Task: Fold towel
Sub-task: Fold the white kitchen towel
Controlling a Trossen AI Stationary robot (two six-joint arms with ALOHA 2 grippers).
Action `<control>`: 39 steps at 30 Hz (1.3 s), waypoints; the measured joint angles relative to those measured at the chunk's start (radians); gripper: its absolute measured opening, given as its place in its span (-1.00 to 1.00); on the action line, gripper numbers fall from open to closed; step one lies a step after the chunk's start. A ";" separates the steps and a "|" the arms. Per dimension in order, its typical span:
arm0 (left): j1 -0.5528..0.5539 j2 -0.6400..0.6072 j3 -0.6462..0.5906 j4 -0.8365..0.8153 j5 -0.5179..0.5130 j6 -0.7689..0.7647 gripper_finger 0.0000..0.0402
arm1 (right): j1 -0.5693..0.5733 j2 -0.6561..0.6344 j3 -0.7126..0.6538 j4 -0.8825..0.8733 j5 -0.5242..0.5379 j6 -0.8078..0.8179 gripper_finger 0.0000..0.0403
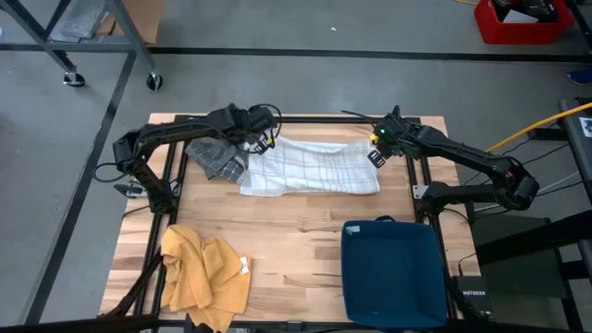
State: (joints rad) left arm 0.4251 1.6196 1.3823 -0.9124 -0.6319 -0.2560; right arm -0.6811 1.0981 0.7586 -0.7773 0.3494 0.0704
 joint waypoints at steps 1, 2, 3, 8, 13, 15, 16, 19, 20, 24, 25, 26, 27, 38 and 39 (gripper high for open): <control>0.010 0.000 0.000 0.007 0.000 -0.002 -0.37 | 0.000 0.000 0.000 0.000 0.001 0.000 -0.41; 0.019 0.000 0.000 0.016 0.000 -0.002 -0.36 | 0.000 0.000 0.000 0.000 -0.001 0.000 -0.40; 0.028 0.000 0.000 0.023 0.000 -0.002 -0.35 | 0.000 0.000 0.000 0.000 -0.005 0.001 -0.40; 0.079 0.000 0.000 0.010 0.000 -0.030 -0.34 | 0.000 0.000 0.000 -0.008 -0.107 0.003 -0.40; 0.106 0.000 0.000 -0.012 0.000 -0.032 -0.34 | 0.001 0.000 0.000 -0.017 -0.162 0.023 -0.40; 0.108 0.000 0.000 -0.027 0.011 -0.027 -0.34 | 0.001 0.000 0.000 -0.017 -0.169 0.036 -0.40; 0.108 0.000 0.000 -0.028 0.027 -0.018 -0.34 | 0.001 0.000 0.000 -0.017 -0.170 0.038 -0.40; 0.108 0.000 0.000 -0.027 0.106 0.030 -0.34 | 0.001 0.000 0.000 -0.017 -0.183 0.038 -0.40; 0.106 0.000 0.000 -0.026 0.137 0.044 -0.34 | 0.001 0.000 0.000 -0.017 -0.186 0.038 -0.40; 0.098 0.000 -0.009 -0.019 0.217 0.081 -0.34 | 0.001 0.000 0.000 -0.022 -0.210 0.041 -0.40; 0.098 0.000 -0.017 -0.020 0.219 0.080 -0.34 | 0.001 0.000 0.000 -0.029 -0.233 0.041 -0.40; 0.098 0.001 -0.023 -0.021 0.220 0.072 -0.34 | 0.001 0.000 0.000 -0.040 -0.266 0.042 -0.40; 0.098 0.001 -0.032 -0.017 0.220 0.050 -0.34 | 0.001 0.000 0.000 -0.053 -0.307 0.042 -0.40; 0.085 -0.007 -0.068 -0.021 0.352 -0.041 -0.34 | 0.001 0.000 -0.001 -0.140 -0.422 0.068 -0.40; 0.075 -0.012 -0.068 -0.021 0.393 -0.030 -0.34 | 0.001 0.000 -0.001 -0.139 -0.422 0.075 -0.40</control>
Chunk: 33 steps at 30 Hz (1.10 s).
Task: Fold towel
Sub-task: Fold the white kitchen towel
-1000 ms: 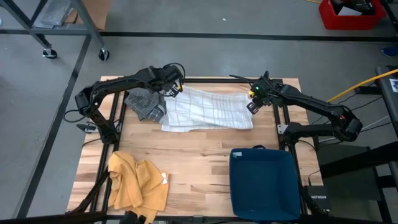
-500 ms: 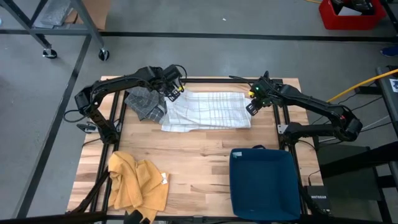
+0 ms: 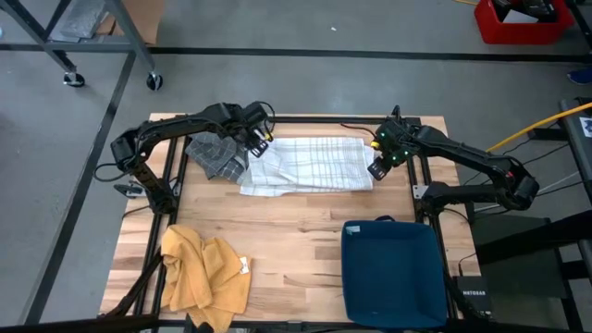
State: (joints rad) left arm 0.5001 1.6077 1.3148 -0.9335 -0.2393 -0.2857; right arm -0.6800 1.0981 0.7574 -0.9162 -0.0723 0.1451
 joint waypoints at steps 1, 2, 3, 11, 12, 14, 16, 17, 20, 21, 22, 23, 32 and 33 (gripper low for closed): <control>-0.011 -0.003 0.000 -0.001 0.034 0.004 -0.34 | 0.000 0.002 0.000 0.004 0.000 0.005 -0.40; -0.026 -0.005 0.000 -0.006 0.056 0.004 -0.34 | 0.000 0.007 0.000 0.015 0.000 0.006 -0.40; -0.042 -0.005 0.000 -0.013 0.072 0.003 -0.34 | 0.000 0.015 0.000 0.027 0.000 0.006 -0.40; -0.201 -0.005 -0.039 -0.146 0.080 -0.082 -0.34 | 0.000 0.132 0.000 0.061 0.001 0.007 -0.40; -0.218 -0.005 -0.050 -0.151 0.082 -0.107 -0.34 | 0.000 0.145 0.000 0.059 0.001 0.006 -0.40; -0.251 -0.006 -0.080 -0.151 0.083 -0.162 -0.34 | 0.000 0.162 0.000 0.052 -0.012 0.003 -0.40; -0.272 -0.005 -0.106 -0.148 0.083 -0.219 -0.34 | 0.000 0.175 0.000 0.053 -0.044 -0.003 -0.40; -0.281 -0.005 -0.117 -0.138 0.082 -0.251 -0.34 | 0.000 0.178 0.000 0.053 -0.052 -0.009 -0.40; -0.294 -0.005 -0.149 -0.078 0.082 -0.325 -0.34 | 0.000 0.180 0.000 0.059 -0.052 -0.019 -0.40; -0.296 -0.005 -0.159 -0.054 0.082 -0.341 -0.34 | 0.000 0.180 0.000 0.060 -0.051 -0.019 -0.40; -0.296 -0.005 -0.166 -0.026 0.081 -0.358 -0.34 | 0.000 0.181 0.000 0.060 -0.050 -0.019 -0.40; -0.296 -0.005 -0.173 0.003 0.081 -0.372 -0.34 | 0.000 0.181 0.000 0.060 -0.051 -0.019 -0.40; -0.275 -0.005 -0.229 0.077 0.081 -0.474 -0.34 | 0.000 0.181 0.000 0.060 -0.051 -0.020 -0.40; -0.275 -0.005 -0.235 0.102 0.082 -0.476 -0.34 | 0.000 0.181 0.000 0.061 -0.051 -0.021 -0.40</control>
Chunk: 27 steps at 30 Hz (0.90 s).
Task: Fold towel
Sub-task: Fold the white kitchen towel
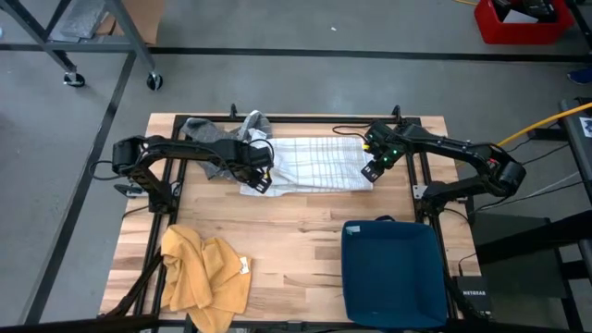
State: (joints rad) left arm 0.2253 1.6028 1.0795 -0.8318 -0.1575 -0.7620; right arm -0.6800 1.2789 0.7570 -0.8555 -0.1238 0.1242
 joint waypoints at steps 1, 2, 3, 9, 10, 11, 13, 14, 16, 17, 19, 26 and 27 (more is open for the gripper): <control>0.000 0.000 -0.007 0.033 0.002 -0.008 -0.34 | 0.000 0.000 0.000 0.000 0.000 0.000 -0.40; 0.000 0.000 -0.013 0.062 0.010 -0.016 -0.34 | 0.000 0.000 0.000 0.001 0.000 0.000 -0.40; 0.000 0.000 -0.019 0.085 0.022 -0.021 -0.34 | 0.000 0.000 0.000 0.001 0.000 0.000 -0.40; 0.003 0.000 -0.060 0.090 0.046 -0.070 -0.39 | 0.000 0.000 0.000 0.000 0.000 0.000 -0.40; 0.003 0.000 -0.060 0.085 0.045 -0.070 -0.41 | 0.000 0.000 0.000 0.000 0.000 0.000 -0.40; 0.003 0.000 -0.060 0.081 0.046 -0.069 -0.42 | 0.000 0.000 0.000 -0.001 0.000 0.000 -0.40; -0.002 0.000 -0.060 0.083 0.045 -0.068 -0.45 | 0.000 0.000 0.000 0.000 0.000 0.000 -0.40; -0.004 0.000 -0.060 0.089 0.043 -0.068 -0.47 | 0.000 0.000 0.000 0.000 0.000 0.000 -0.40; -0.004 0.000 -0.060 0.091 0.042 -0.059 -0.51 | 0.000 0.000 0.000 0.001 0.000 0.000 -0.40; -0.004 0.000 -0.060 0.091 0.042 -0.049 -0.54 | 0.000 0.000 0.000 0.001 0.000 0.000 -0.40; -0.004 0.000 -0.060 0.091 0.040 -0.040 -0.60 | 0.000 0.000 0.000 0.001 0.000 0.000 -0.40; -0.009 0.000 -0.060 0.089 0.049 -0.016 -0.93 | 0.000 0.000 0.000 0.001 0.000 0.000 -0.40; -0.010 0.000 -0.060 0.089 0.050 -0.012 -0.96 | 0.000 0.000 0.000 0.001 0.000 0.000 -0.40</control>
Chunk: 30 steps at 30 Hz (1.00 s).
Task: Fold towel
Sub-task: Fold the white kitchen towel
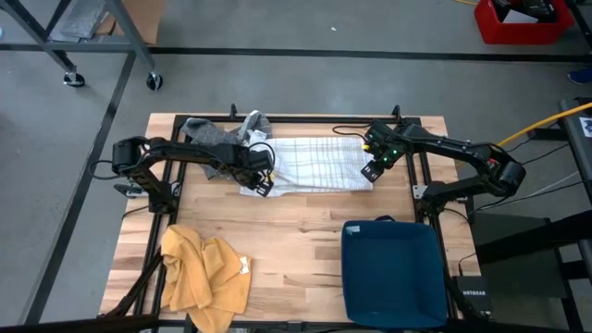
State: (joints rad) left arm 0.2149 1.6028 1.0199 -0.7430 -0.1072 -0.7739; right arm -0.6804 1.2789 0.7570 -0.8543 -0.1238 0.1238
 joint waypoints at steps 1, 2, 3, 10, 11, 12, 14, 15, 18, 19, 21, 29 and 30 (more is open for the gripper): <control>-0.004 0.000 0.000 -0.002 0.001 0.001 -0.98 | 0.000 0.000 0.000 0.000 0.000 0.000 -0.40; -0.006 0.000 0.000 -0.006 0.003 0.002 -0.97 | 0.000 0.000 0.000 0.000 0.000 0.000 -0.40; -0.007 0.000 0.000 -0.010 0.003 0.003 -0.97 | 0.000 0.000 0.000 0.000 0.000 0.000 -0.40; -0.031 -0.019 0.001 -0.087 0.036 0.018 -0.99 | 0.000 0.000 0.000 0.000 0.003 0.000 -0.40; -0.035 -0.027 0.001 -0.110 0.037 0.018 -0.99 | 0.000 0.000 0.000 -0.001 0.003 0.000 -0.40; -0.039 -0.039 0.001 -0.131 0.037 0.018 -0.99 | 0.000 0.000 0.000 -0.001 0.003 0.000 -0.40; -0.041 -0.064 0.001 -0.166 0.038 0.018 -1.00 | 0.000 0.000 0.000 -0.001 0.004 0.000 -0.40; -0.041 -0.080 0.001 -0.181 0.038 0.017 -1.00 | 0.000 0.000 0.000 0.000 0.004 0.000 -0.40; -0.041 -0.139 0.001 -0.197 0.038 0.017 -1.00 | 0.000 0.000 0.000 -0.001 0.004 0.000 -0.40; -0.040 -0.163 0.001 -0.195 0.038 0.017 -1.00 | 0.000 0.000 0.000 -0.001 0.003 0.000 -0.40; -0.042 -0.204 0.001 -0.187 0.038 0.030 -1.00 | 0.000 0.000 0.000 -0.001 0.003 0.000 -0.40; -0.045 -0.268 0.001 -0.202 0.037 0.021 -1.00 | 0.000 0.000 0.000 0.107 -0.023 0.001 -0.44; -0.045 -0.262 0.001 -0.204 0.037 0.022 -1.00 | 0.000 0.000 0.000 0.131 -0.027 0.001 -0.47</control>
State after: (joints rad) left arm 0.1696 1.3413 1.0210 -0.9467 -0.0703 -0.7521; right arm -0.6800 1.2789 0.7574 -0.7233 -0.1506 0.1249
